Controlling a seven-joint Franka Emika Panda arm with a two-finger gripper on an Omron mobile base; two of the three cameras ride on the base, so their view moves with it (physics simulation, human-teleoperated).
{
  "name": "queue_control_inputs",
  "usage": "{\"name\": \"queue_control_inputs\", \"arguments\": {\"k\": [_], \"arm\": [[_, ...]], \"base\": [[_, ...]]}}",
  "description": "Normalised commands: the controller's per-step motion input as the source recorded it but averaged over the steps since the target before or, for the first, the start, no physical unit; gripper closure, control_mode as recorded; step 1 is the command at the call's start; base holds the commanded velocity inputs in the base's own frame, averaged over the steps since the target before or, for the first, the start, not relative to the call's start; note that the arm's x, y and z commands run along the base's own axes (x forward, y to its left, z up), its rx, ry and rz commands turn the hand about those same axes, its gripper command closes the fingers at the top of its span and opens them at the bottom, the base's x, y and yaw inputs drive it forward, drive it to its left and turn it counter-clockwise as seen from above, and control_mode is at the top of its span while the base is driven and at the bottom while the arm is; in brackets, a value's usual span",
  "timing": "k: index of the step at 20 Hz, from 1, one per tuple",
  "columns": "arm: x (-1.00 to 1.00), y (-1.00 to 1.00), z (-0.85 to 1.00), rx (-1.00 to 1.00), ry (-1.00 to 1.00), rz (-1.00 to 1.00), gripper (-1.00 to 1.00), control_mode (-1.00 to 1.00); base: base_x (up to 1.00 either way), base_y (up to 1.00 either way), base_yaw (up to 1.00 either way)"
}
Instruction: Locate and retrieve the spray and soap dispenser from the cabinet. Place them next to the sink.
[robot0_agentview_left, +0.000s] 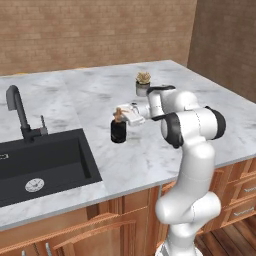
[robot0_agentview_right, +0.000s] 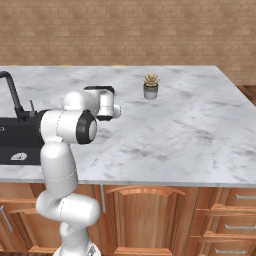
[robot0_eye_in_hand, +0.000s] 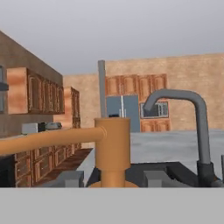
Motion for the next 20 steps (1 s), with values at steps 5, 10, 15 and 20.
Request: {"name": "queue_control_inputs", "arguments": {"k": [5,10,15,20], "arm": [[0.15,0.22,-0.29,-0.07,-0.03,-0.14,1.0,-1.0],[0.16,0.11,-0.22,-0.04,-0.11,-0.07,1.0,-1.0],[0.13,0.05,-0.23,-0.02,-0.08,-0.04,1.0,-1.0],[0.19,0.0,-0.3,-0.01,-0.01,-0.02,1.0,-1.0]], "base": [[0.0,0.0,0.0],[0.0,0.0,0.0],[0.0,0.0,0.0],[0.0,0.0,0.0]]}}
